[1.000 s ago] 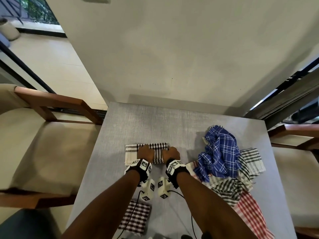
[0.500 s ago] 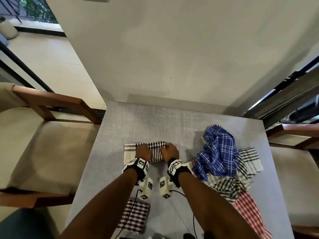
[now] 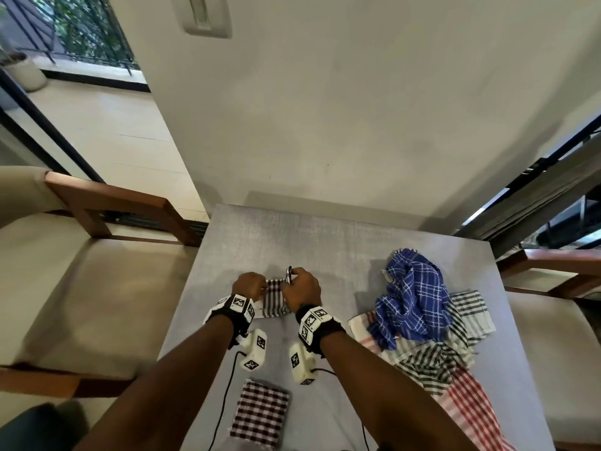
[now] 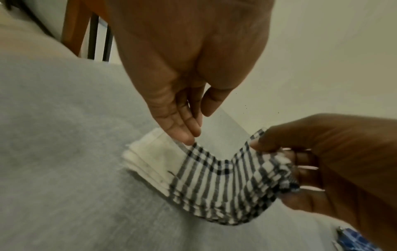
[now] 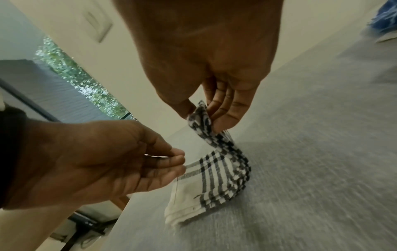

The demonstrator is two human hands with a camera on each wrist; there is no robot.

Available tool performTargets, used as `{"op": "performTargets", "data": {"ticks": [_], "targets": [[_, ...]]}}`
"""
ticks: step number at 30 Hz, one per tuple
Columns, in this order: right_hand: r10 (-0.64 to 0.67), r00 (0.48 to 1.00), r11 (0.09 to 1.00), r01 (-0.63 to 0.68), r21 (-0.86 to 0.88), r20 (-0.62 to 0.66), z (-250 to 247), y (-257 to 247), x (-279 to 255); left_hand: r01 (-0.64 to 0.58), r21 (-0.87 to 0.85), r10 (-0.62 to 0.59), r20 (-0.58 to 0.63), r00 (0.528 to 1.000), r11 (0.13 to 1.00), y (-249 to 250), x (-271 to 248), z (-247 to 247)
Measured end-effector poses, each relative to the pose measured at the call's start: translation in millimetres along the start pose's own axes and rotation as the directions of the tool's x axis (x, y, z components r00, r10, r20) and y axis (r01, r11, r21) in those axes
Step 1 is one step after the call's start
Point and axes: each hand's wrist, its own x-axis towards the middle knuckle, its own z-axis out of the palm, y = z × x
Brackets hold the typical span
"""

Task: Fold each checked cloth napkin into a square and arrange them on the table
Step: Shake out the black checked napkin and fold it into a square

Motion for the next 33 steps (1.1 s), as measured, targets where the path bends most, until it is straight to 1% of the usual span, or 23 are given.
{"op": "performTargets", "data": {"ticks": [1,2,3,5,7,8,10,11,14,15,17,18,20,23,26,27,29,31,33], "targets": [[-0.01,1.0,0.999,0.01,-0.032,-0.001,6,-6,-1,0.023,-0.045,-0.027,-0.092,0.995,0.999,0,-4,-10],[-0.019,1.0,0.998,0.018,-0.06,-0.002,12,-10,-2,0.021,-0.003,-0.021,-0.156,0.988,1.0,-6,-4,-18],[-0.029,1.0,0.996,0.028,-0.085,-0.002,18,-14,-3,0.037,0.003,-0.036,-0.183,0.982,0.999,-10,-5,-24],[-0.038,0.999,0.992,0.038,-0.121,0.005,33,-22,-7,0.047,0.051,-0.038,-0.172,0.984,0.998,-20,-9,-38],[-0.043,0.999,0.988,0.045,-0.147,0.018,52,-28,-10,0.016,0.1,-0.005,-0.114,0.993,0.995,-29,-12,-46],[-0.046,0.999,0.987,0.049,-0.153,0.025,60,-30,-12,0.003,0.166,0.011,-0.087,0.996,0.986,-34,-12,-47],[-0.047,0.999,0.988,0.048,-0.149,0.012,74,-33,-12,0.021,0.335,-0.013,-0.025,1.0,0.942,-38,-11,-47],[-0.05,0.999,0.988,0.051,-0.147,0.007,80,-34,-12,0.026,0.362,-0.014,-0.038,0.999,0.932,-38,-13,-48],[-0.035,0.999,0.987,0.039,-0.158,0.028,93,-37,-12,-0.031,0.401,0.041,-0.017,0.999,0.916,-40,-10,-51],[-0.027,0.999,0.987,0.033,-0.16,0.041,96,-37,-12,-0.035,0.382,0.044,-0.015,0.999,0.923,-40,-8,-52],[-0.022,0.997,0.987,0.033,-0.159,0.071,102,-35,-11,-0.012,0.269,0.02,-0.026,0.999,0.963,-41,-3,-54],[-0.024,0.996,0.987,0.038,-0.158,0.087,103,-34,-11,-0.013,0.24,0.02,-0.028,0.999,0.971,-39,-2,-53],[-0.05,0.995,0.988,0.062,-0.14,0.09,103,-29,-11,-0.012,0.258,0.02,-0.027,0.999,0.966,-35,-2,-51],[-0.101,0.994,0.991,0.103,-0.081,0.033,97,-21,-10,-0.004,0.383,0.025,-0.052,0.998,0.924,-31,-3,-49],[-0.186,0.981,0.98,0.18,-0.081,-0.064,93,-11,-8,-0.008,0.407,0.046,-0.084,0.995,0.914,-34,1,-48],[-0.252,0.963,0.964,0.241,-0.115,-0.098,92,-8,-8,-0.015,0.419,0.058,-0.089,0.994,0.908,-34,0,-49],[-0.421,0.899,0.891,0.384,-0.242,-0.123,92,-2,-5,-0.017,0.439,0.064,-0.091,0.994,0.898,-35,1,-49],[-0.519,0.853,0.797,0.464,-0.386,-0.048,95,3,-1,-0.018,0.451,0.062,-0.082,0.995,0.892,-35,2,-50],[-0.55,0.831,0.698,0.512,-0.501,0.082,100,14,4,-0.023,0.462,0.058,-0.061,0.996,0.886,-33,2,-51]]}}
